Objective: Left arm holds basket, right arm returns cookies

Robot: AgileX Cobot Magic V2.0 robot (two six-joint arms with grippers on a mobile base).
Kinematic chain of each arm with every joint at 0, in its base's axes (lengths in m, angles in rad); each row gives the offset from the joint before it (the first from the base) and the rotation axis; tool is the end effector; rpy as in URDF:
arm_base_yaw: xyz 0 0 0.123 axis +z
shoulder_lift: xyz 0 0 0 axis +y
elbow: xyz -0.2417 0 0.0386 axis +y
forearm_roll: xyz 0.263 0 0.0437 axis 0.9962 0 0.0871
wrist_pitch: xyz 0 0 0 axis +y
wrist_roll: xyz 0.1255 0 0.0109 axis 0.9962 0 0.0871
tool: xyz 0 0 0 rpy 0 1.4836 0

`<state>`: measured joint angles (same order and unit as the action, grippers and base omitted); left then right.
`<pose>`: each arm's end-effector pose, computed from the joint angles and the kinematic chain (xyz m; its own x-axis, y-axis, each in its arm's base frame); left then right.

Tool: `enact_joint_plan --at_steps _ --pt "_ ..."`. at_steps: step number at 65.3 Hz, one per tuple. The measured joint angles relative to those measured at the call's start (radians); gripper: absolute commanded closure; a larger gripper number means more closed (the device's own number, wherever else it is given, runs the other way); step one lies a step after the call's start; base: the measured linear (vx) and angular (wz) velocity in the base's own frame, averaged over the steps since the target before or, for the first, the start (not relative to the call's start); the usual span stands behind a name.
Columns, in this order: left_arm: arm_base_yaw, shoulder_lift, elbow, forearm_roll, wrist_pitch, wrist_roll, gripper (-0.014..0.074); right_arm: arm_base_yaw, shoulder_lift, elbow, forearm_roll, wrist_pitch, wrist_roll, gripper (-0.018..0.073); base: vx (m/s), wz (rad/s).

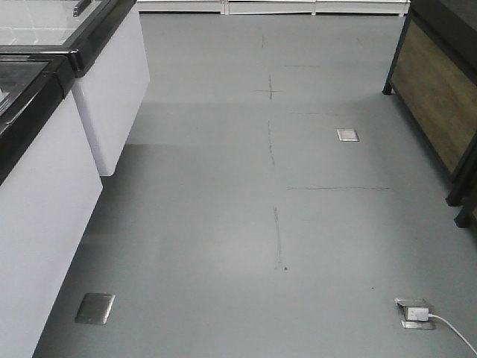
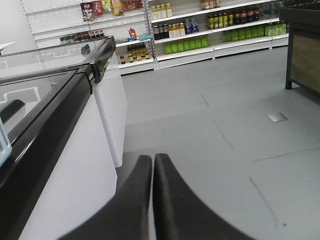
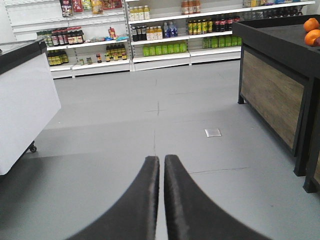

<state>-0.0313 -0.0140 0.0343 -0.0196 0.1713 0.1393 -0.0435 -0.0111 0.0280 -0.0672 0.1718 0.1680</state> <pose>0.1468 -0.0050 0.1834 -0.0992 0.1229 -0.9874 0.0468 0.9918 0.1187 0.1467 -0.0078 0.1854 -0.0948 0.1058 -0.9899 0.0649 0.9929 0.0999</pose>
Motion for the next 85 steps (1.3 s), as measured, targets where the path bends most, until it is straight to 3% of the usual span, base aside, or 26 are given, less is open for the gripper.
enact_joint_plan --at_steps 85 --pt "0.000 0.000 0.000 0.000 0.000 -0.001 0.0603 0.000 0.000 0.000 0.000 0.001 0.000 0.0562 0.00 0.00"
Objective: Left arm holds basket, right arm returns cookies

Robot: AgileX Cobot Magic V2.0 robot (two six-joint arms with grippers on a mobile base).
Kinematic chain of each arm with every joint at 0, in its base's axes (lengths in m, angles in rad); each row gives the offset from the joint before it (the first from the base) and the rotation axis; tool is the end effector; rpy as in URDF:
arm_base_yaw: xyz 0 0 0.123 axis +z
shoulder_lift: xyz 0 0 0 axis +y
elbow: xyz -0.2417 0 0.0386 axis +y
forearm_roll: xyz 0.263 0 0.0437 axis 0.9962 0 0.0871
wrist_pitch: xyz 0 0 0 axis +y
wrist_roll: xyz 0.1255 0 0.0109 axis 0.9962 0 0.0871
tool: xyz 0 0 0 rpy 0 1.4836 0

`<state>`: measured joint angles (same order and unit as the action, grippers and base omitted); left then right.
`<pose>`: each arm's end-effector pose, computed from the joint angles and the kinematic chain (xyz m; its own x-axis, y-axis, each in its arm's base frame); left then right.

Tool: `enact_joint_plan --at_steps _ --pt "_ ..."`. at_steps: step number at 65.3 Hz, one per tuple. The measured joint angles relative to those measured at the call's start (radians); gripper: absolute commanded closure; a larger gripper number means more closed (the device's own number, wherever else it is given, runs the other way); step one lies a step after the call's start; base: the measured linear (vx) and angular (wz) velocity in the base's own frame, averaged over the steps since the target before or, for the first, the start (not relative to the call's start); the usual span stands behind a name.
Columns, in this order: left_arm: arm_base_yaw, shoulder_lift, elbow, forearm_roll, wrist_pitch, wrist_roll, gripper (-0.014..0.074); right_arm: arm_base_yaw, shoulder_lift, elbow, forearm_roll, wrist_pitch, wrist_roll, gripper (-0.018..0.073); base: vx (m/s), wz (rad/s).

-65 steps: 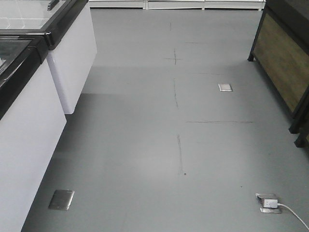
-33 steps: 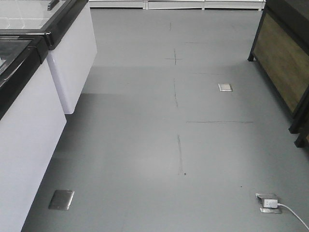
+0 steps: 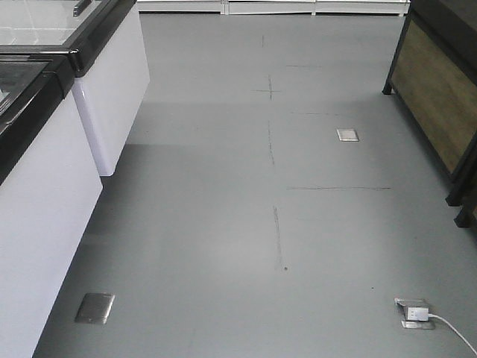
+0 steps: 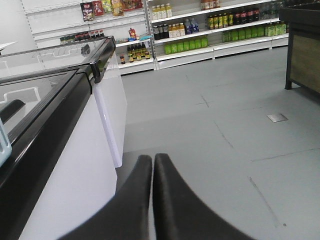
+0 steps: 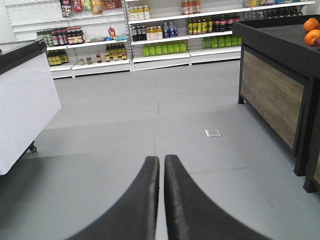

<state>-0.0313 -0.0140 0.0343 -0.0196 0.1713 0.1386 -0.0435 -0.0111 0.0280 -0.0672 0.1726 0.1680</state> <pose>0.1468 -0.0050 0.1834 -0.0993 0.1222 -0.9875 0.0468 0.9919 0.1180 0.1467 -0.0078 0.1853 -0.0955 0.1059 -0.9898 0.0650 0.9929 0.0999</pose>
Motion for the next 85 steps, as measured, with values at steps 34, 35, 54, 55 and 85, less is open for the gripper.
enact_joint_plan --at_steps 34,35,54,55,85 --pt "0.000 0.000 -0.003 -0.023 -0.505 -0.095 0.0601 0.000 0.000 0.000 0.000 0.000 0.000 0.0562 0.00 0.00" --pt "0.000 0.000 -0.004 -0.023 -0.526 -0.100 0.0601 0.000 0.000 0.000 0.000 0.000 0.000 0.0562 0.00 0.00" --pt "0.000 0.000 -0.208 -0.025 -0.496 -0.128 0.0601 0.000 0.000 0.000 0.000 0.000 0.000 0.0562 0.00 0.00" --pt "0.000 0.000 -0.226 -0.025 -0.476 -0.123 0.0601 0.000 0.000 0.000 0.000 0.000 0.000 0.0562 0.00 0.00" --pt "0.000 0.365 -0.905 -0.025 -0.124 0.003 0.0601 0.000 0.000 0.000 0.000 0.000 0.000 0.0562 0.00 0.00"
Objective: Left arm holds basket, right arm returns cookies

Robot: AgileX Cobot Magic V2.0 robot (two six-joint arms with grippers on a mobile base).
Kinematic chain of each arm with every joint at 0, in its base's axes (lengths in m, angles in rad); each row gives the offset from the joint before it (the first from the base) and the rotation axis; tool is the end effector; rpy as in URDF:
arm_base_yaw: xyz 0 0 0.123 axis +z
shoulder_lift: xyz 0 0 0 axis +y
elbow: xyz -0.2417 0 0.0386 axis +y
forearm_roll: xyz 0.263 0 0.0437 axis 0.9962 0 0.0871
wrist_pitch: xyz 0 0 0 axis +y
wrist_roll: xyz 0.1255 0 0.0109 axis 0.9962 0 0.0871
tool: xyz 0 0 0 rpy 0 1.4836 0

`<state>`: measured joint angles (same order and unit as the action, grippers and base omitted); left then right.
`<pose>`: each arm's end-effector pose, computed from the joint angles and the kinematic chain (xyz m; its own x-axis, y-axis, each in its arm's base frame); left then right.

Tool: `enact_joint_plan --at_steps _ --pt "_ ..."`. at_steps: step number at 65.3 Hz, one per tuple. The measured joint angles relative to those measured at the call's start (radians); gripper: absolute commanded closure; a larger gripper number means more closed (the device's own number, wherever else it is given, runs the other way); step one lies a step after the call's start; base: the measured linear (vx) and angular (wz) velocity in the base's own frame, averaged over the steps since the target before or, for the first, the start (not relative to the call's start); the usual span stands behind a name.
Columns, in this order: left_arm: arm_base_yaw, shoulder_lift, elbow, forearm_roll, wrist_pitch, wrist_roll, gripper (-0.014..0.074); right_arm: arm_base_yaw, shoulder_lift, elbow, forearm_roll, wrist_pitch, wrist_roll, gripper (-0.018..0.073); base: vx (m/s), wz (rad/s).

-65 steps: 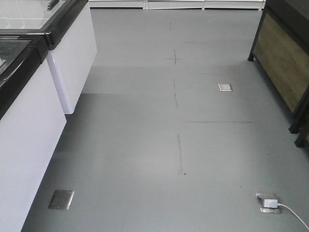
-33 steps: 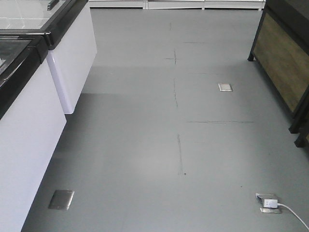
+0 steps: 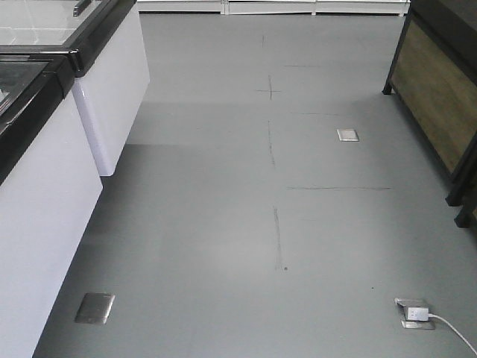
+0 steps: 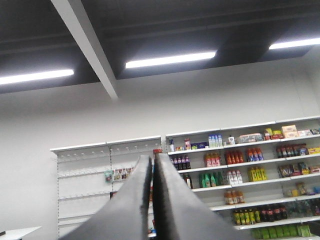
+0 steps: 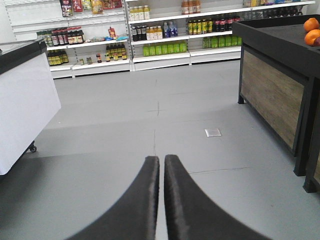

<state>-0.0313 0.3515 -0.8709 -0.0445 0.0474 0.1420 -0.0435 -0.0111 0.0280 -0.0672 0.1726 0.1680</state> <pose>0.0998 -0.0034 0.4777 0.5310 0.0808 -0.8435 -0.0187 0.9963 0.0837 0.1467 -0.0078 0.1853 -0.0955 0.1059 -0.9898 0.0650 0.9929 0.0999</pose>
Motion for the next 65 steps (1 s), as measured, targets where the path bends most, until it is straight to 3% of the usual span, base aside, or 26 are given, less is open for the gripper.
enact_joint_plan --at_steps 17,28,45,54,65 --pt "0.000 0.272 -0.216 0.000 0.091 0.002 0.0599 0.000 0.000 0.000 0.000 0.000 0.000 0.0562 0.00 0.00" --pt "0.000 0.396 -0.231 0.000 0.110 0.002 0.0595 0.000 0.000 0.000 0.000 0.000 0.000 0.0562 0.00 0.00" --pt "0.000 0.527 -0.231 0.000 0.303 0.002 0.0580 0.000 0.000 0.000 0.000 0.000 0.000 0.0562 0.00 0.00" --pt "0.000 0.570 -0.231 0.000 0.395 0.002 0.0542 0.000 0.000 0.000 0.000 0.000 0.000 0.0562 0.00 0.00" --pt "0.000 0.600 -0.231 0.000 0.413 0.002 0.0435 0.000 0.000 0.000 0.000 0.000 0.000 0.0562 0.00 0.00"
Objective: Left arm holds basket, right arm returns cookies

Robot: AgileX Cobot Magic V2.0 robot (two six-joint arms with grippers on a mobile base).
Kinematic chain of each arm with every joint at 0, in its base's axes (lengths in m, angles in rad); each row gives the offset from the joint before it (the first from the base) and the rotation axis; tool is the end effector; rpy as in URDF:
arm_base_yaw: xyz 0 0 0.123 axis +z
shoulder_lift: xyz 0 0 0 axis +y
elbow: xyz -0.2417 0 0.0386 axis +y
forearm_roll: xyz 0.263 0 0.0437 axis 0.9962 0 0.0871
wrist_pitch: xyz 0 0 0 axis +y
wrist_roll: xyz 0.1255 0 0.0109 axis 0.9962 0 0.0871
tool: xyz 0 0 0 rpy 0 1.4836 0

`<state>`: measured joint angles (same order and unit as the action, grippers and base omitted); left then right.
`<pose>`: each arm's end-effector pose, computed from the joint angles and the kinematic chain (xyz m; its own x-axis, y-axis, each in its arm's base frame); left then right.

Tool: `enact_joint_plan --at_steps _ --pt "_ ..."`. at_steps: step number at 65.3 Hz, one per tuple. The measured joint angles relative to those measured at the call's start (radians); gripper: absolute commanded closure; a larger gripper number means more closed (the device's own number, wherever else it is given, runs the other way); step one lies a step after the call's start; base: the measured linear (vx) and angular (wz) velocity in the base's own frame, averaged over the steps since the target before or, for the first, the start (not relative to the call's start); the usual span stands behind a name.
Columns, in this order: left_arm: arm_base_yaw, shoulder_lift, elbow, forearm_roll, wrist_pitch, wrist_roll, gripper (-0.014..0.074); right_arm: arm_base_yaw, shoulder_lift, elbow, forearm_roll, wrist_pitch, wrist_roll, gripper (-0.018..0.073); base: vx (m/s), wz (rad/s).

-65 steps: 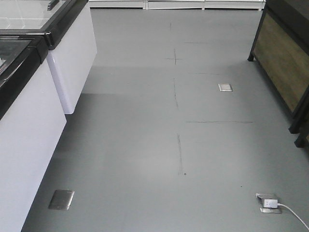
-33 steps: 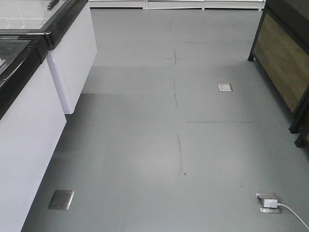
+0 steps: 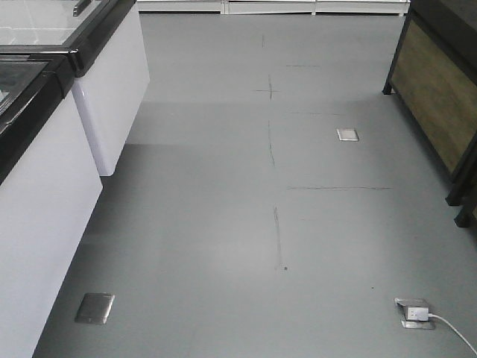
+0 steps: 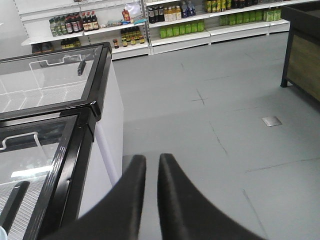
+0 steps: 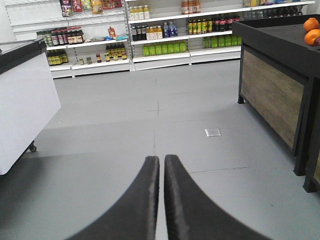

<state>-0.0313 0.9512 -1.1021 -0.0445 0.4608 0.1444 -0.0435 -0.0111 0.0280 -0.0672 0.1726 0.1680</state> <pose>0.2671 -0.0109 0.3971 -0.2139 0.1111 -0.9705 0.0733 0.9925 0.0974 0.1467 -0.0078 0.1853 -0.0955 0.1059 -0.9898 0.0650 0.9929 0.0999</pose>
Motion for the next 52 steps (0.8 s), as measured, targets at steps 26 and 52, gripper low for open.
enact_joint_plan --at_steps 26,52 --pt "0.000 0.000 0.000 0.000 -0.030 -0.004 -0.0020 0.000 0.000 0.000 0.000 0.000 0.000 0.0562 0.00 0.00" --pt "0.000 0.000 0.000 0.000 -0.066 -0.058 0.0004 0.000 0.000 0.000 0.000 0.000 0.000 0.0562 0.00 0.00"
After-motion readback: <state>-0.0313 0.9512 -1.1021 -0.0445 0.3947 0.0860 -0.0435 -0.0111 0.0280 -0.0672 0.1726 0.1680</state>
